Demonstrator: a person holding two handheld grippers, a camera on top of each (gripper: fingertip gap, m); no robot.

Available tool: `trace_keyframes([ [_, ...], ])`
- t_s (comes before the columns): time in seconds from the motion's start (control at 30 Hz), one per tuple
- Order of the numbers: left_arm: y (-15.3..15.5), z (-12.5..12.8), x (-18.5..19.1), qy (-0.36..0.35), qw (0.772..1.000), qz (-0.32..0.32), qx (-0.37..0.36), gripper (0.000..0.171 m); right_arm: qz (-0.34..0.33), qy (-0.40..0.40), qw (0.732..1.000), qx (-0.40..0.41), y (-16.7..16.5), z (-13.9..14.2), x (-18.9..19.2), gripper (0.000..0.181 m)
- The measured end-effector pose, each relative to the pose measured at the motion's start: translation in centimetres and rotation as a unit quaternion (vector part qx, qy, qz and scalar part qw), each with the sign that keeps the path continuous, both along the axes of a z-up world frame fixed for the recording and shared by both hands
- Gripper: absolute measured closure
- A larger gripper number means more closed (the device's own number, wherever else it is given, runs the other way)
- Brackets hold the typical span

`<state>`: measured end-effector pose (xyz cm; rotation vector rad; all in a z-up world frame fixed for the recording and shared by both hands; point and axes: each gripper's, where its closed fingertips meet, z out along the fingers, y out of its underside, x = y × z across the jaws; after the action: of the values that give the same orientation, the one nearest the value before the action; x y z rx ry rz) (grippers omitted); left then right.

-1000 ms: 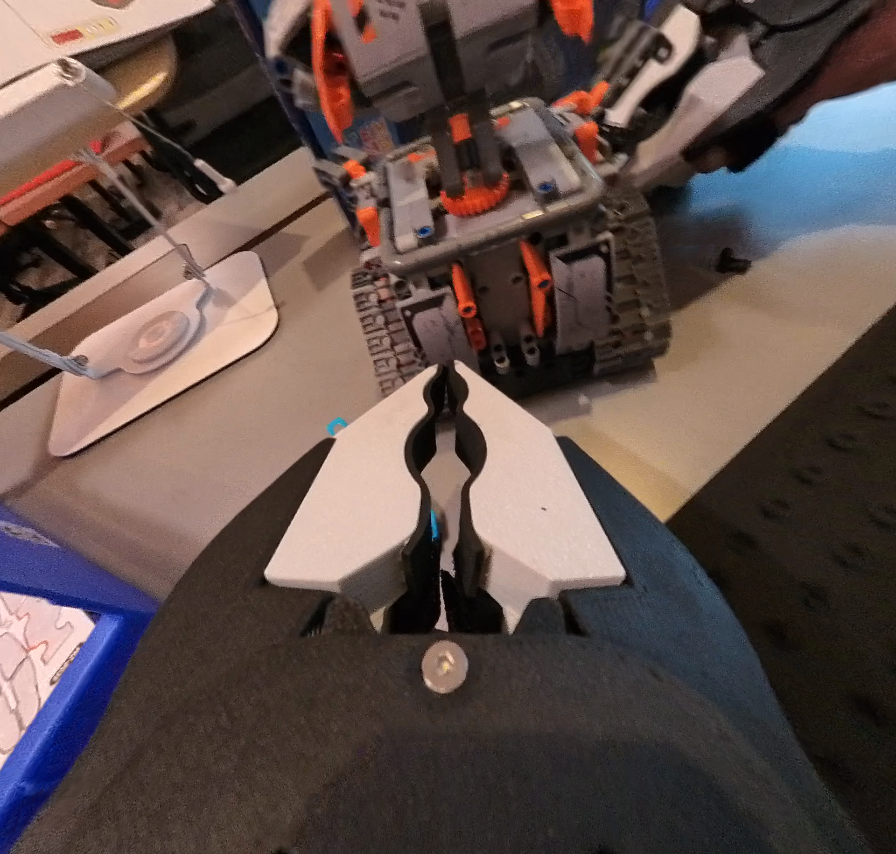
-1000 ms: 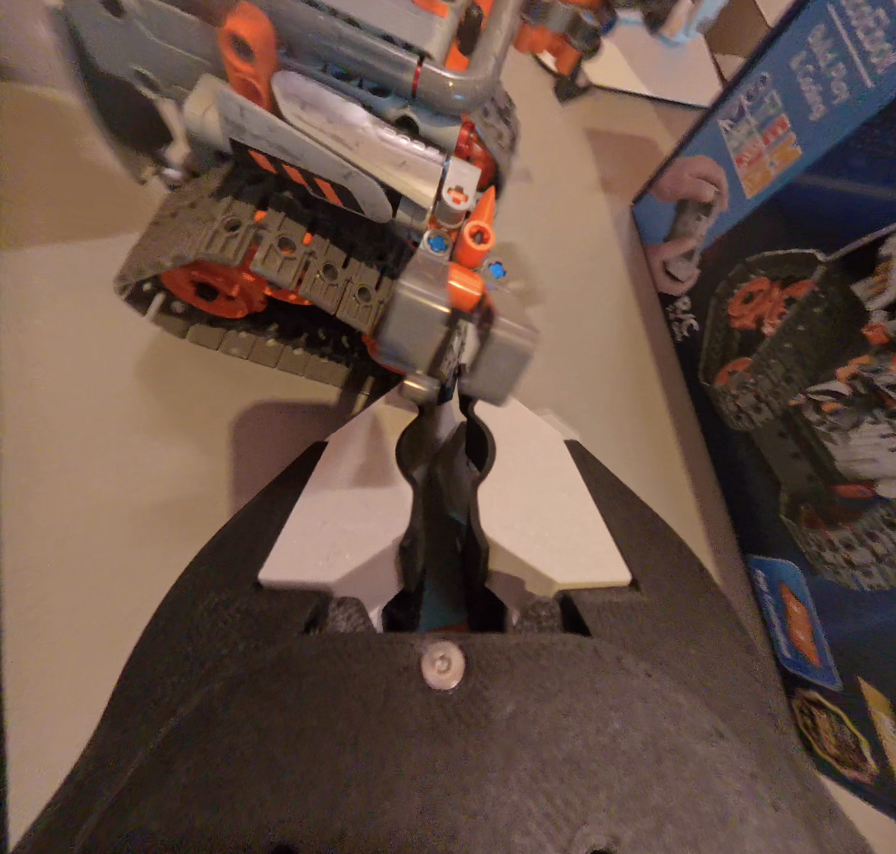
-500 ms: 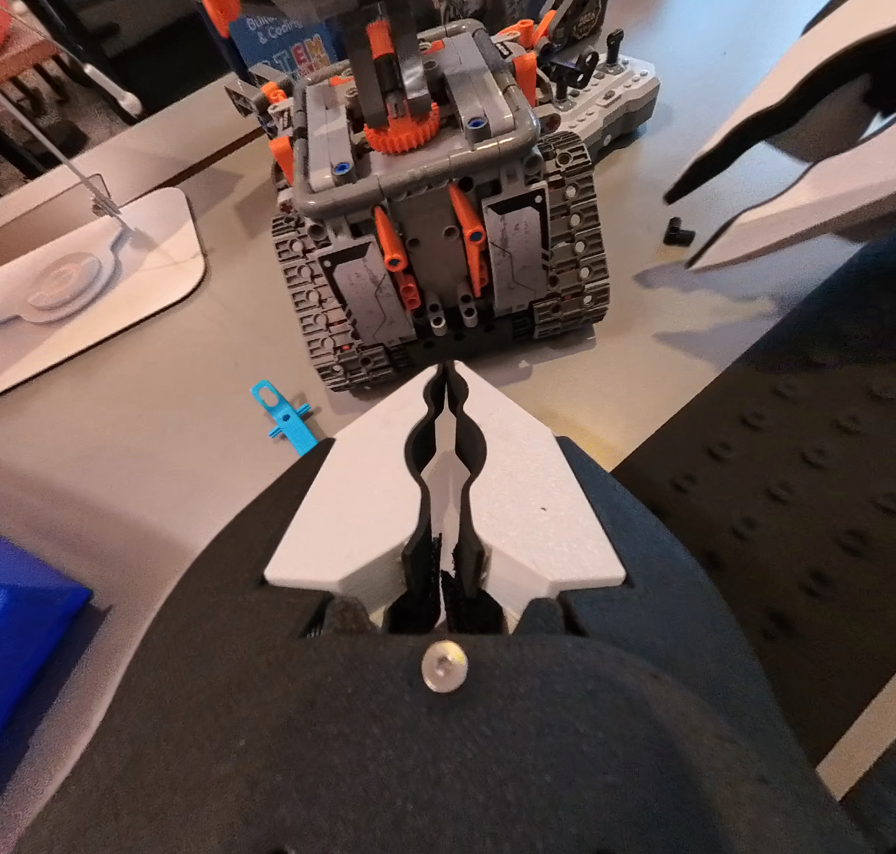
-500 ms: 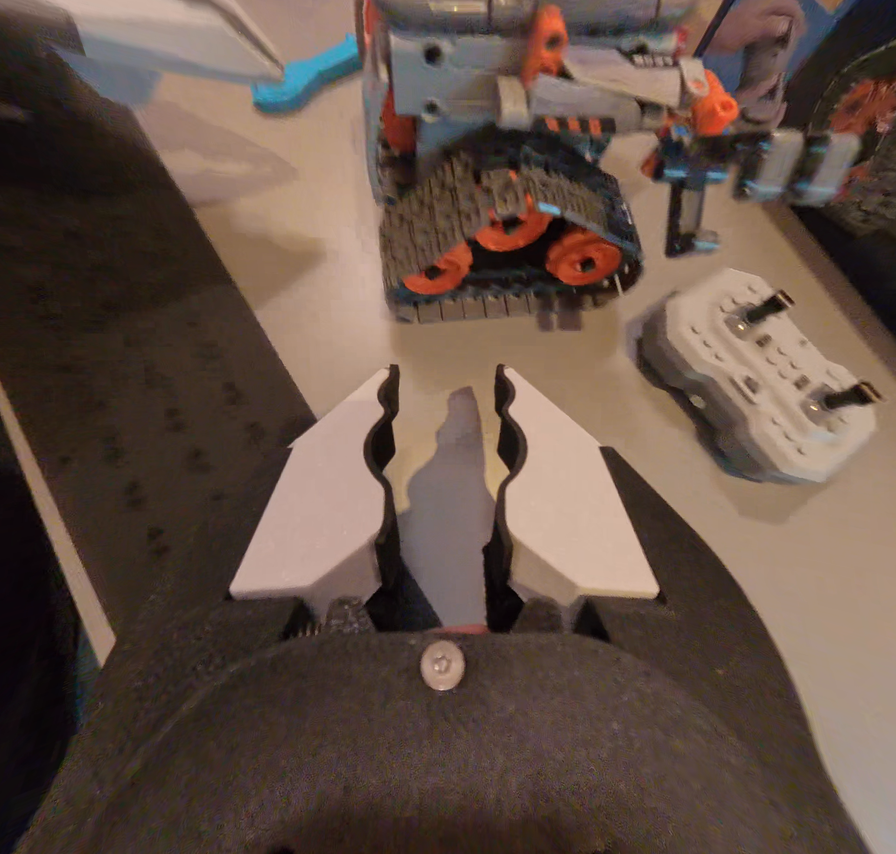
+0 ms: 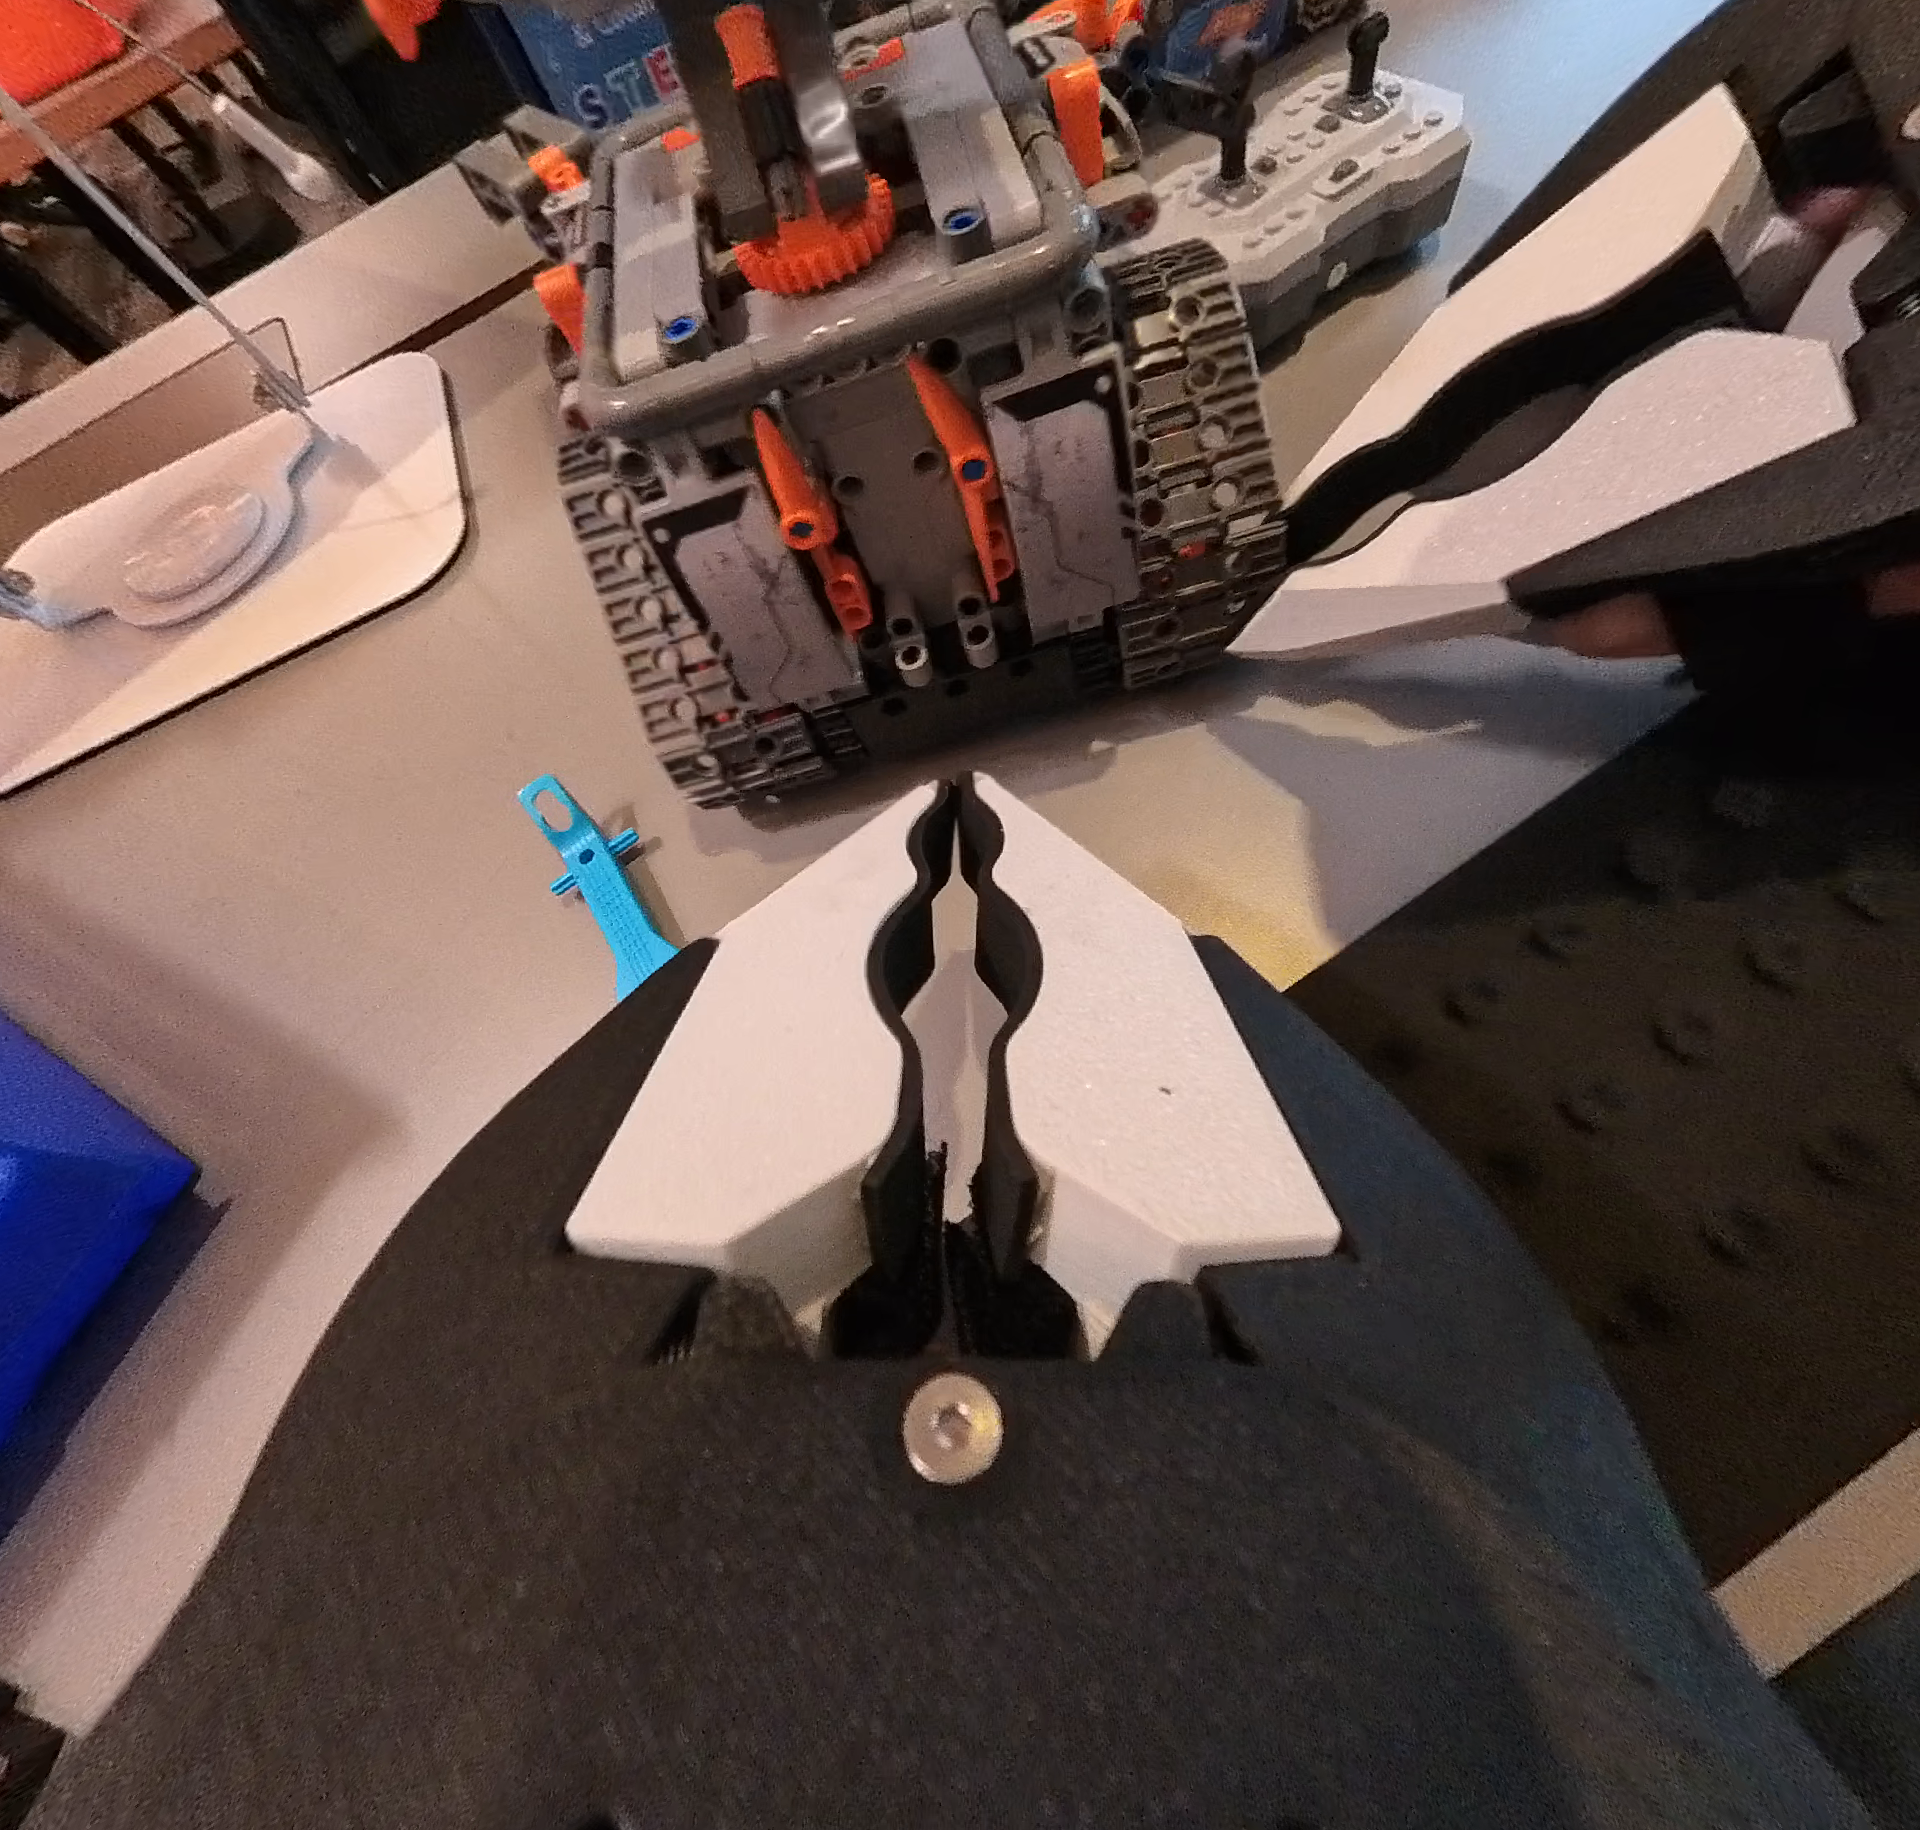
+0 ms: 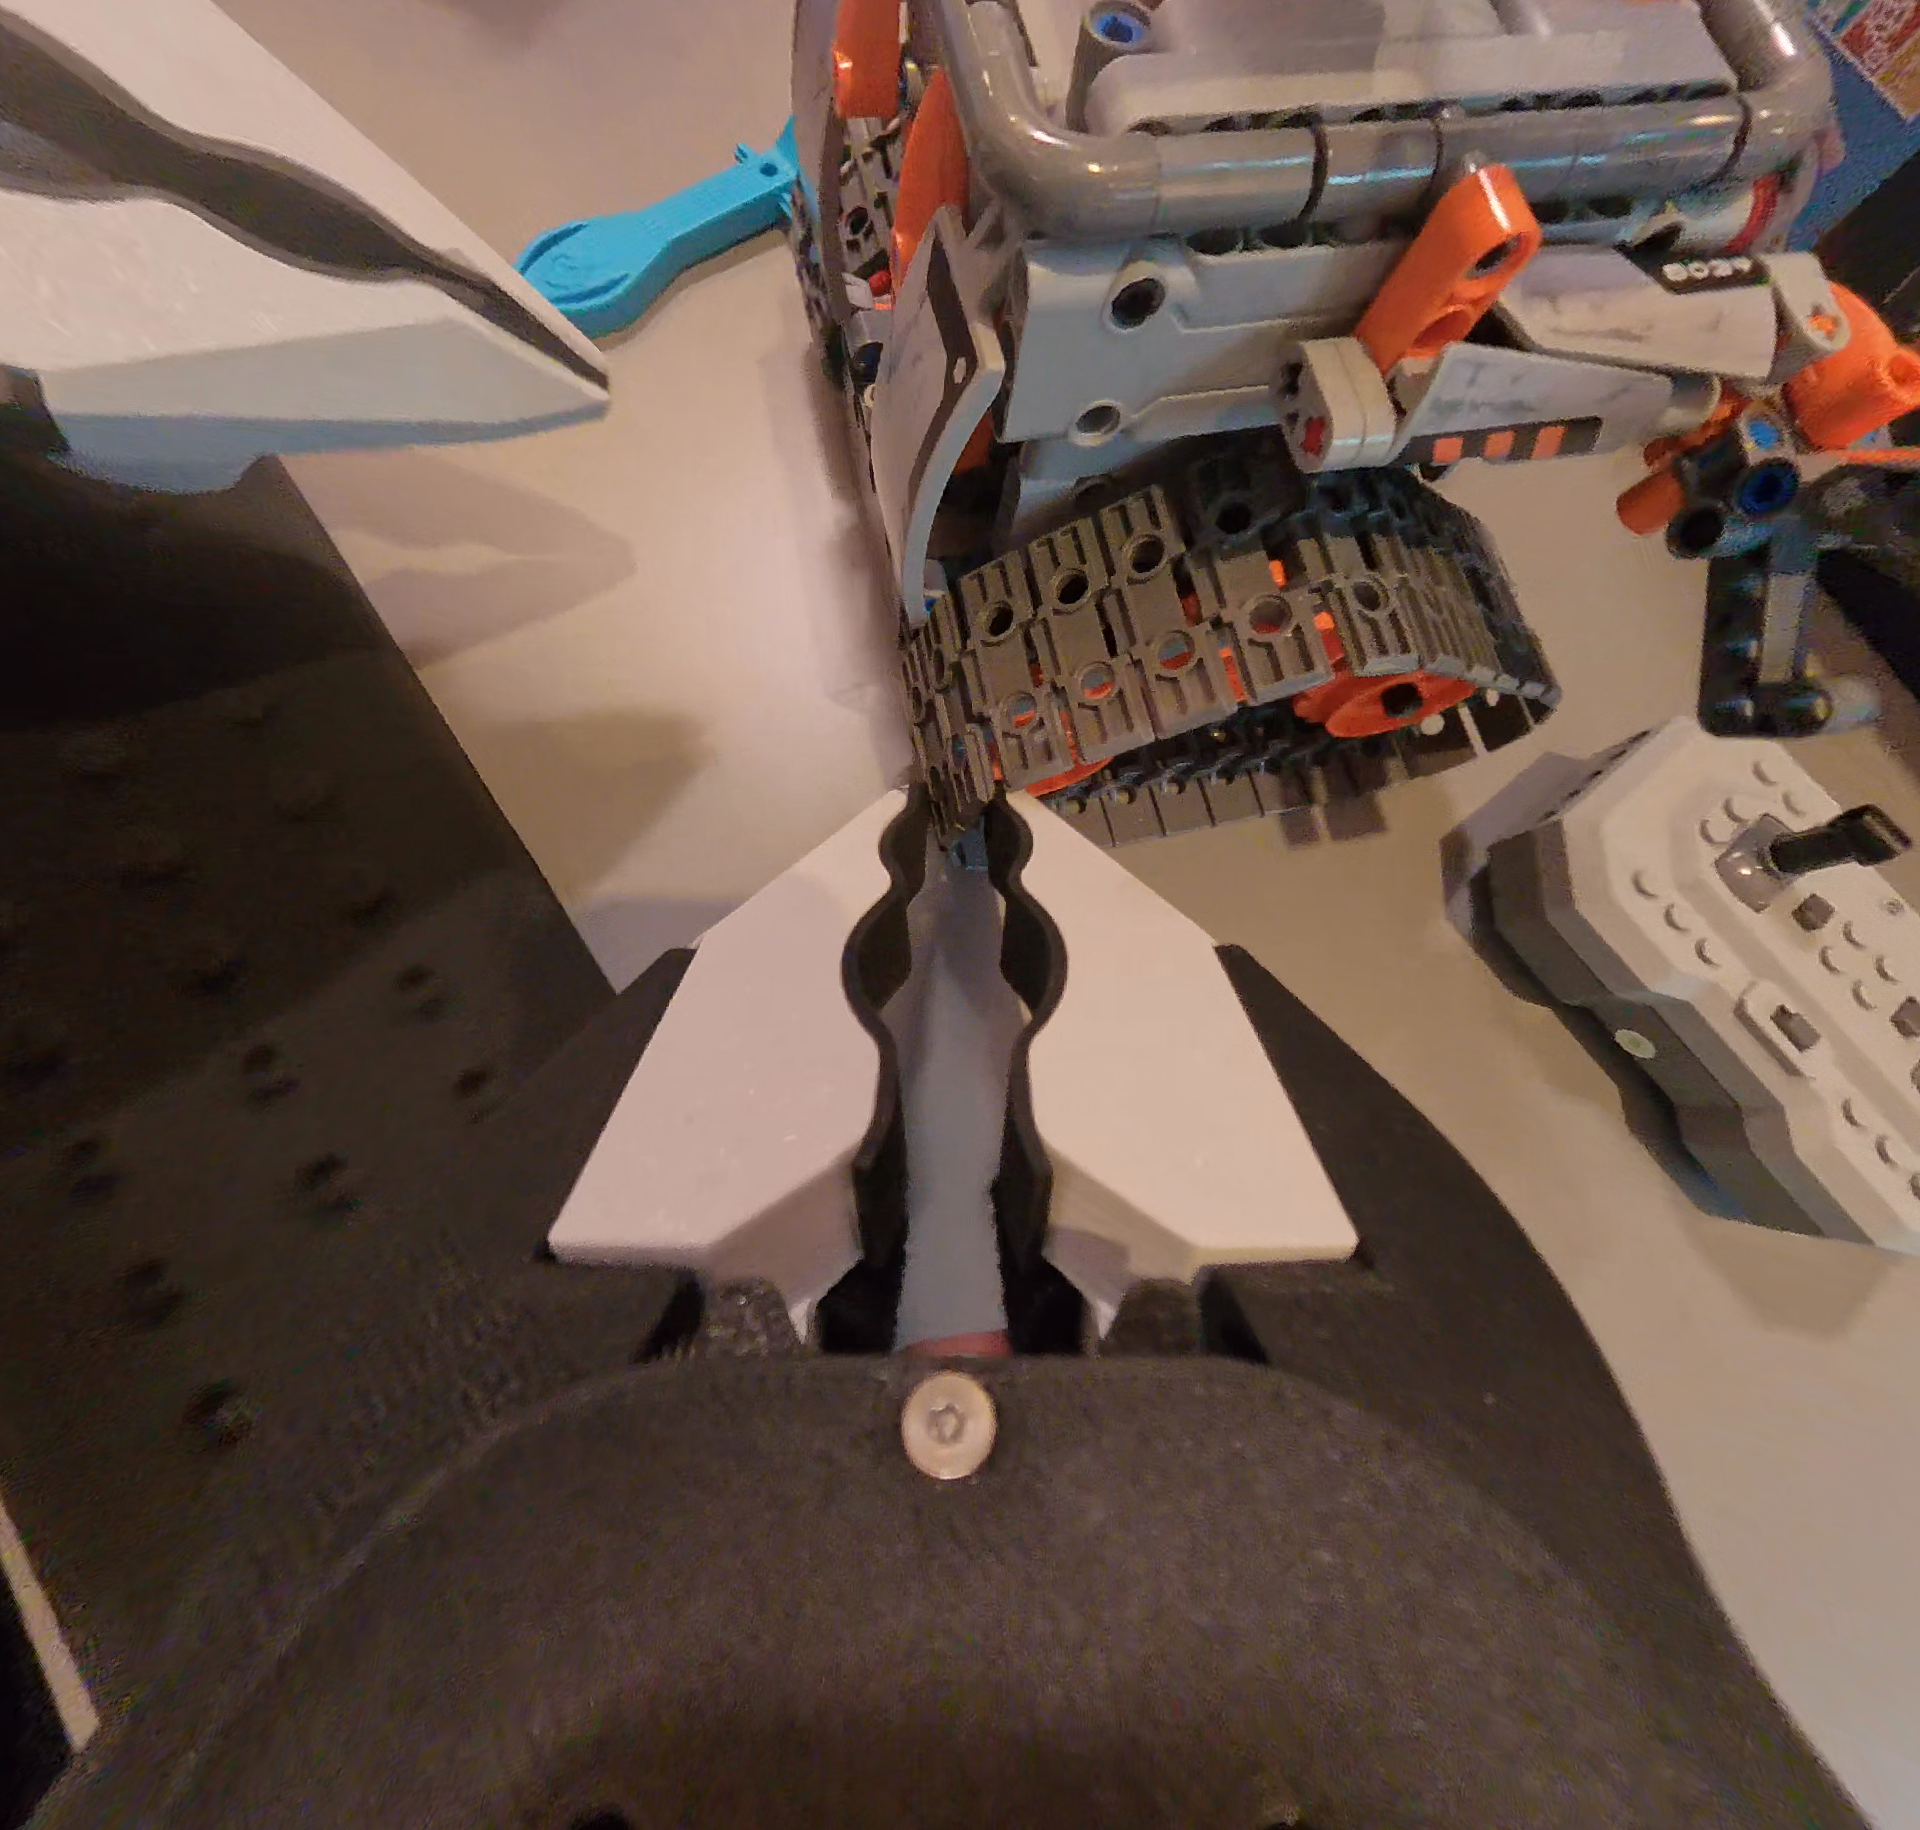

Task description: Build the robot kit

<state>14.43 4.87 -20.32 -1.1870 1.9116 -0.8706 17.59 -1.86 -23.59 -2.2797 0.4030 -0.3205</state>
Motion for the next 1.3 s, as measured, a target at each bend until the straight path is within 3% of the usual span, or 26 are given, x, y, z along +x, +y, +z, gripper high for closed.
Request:
trace_keyframes([
  [0.27, -1.3, 0.1, 0.0, -0.003, 1.0, 0.011, 0.006, 0.171, 0.027, 0.014, 0.999, -0.012, -3.5, -0.4, 2.7, 0.172],
  [0.37, -1.6, 0.1, -0.1, -0.003, 1.0, 0.011, 0.007, 0.171, 0.012, 0.008, 1.0, -0.016, -4.3, -0.4, 3.6, 0.162],
  [0.63, -1.4, 0.1, 0.1, 0.001, 1.0, 0.015, -0.004, 0.171, 0.003, 0.0, 1.0, 0.01, -4.8, -0.4, 2.8, 0.152],
  [0.77, -1.1, 0.2, 0.1, -0.003, 1.0, 0.019, -0.007, 0.171, -0.047, -0.064, 0.997, -0.005, -5.3, 1.8, 2.7, 0.135],
  [0.8, -0.9, 0.3, 0.2, -0.004, 1.0, 0.021, -0.006, 0.171, -0.047, -0.087, 0.995, -0.007, -4.9, 2.8, 2.0, 0.126],
  [0.93, 0.4, 0.6, 0.4, -0.009, 0.999, 0.032, -0.012, 0.171, -0.066, -0.195, 0.977, 0.048, -2.1, 8.4, 0.1, 0.12],
  [1.07, 1.7, 1.1, 0.3, -0.017, 0.999, 0.042, -0.018, 0.171, -0.011, -0.353, 0.936, 0.013, 1.4, 10.9, -0.6, 0.15],
  [1.3, 2.5, 0.8, 0.0, -0.02, 0.999, 0.043, -0.02, 0.171, 0.025, -0.393, 0.907, -0.148, 3.4, 8.4, 3.2, 0.168],
])
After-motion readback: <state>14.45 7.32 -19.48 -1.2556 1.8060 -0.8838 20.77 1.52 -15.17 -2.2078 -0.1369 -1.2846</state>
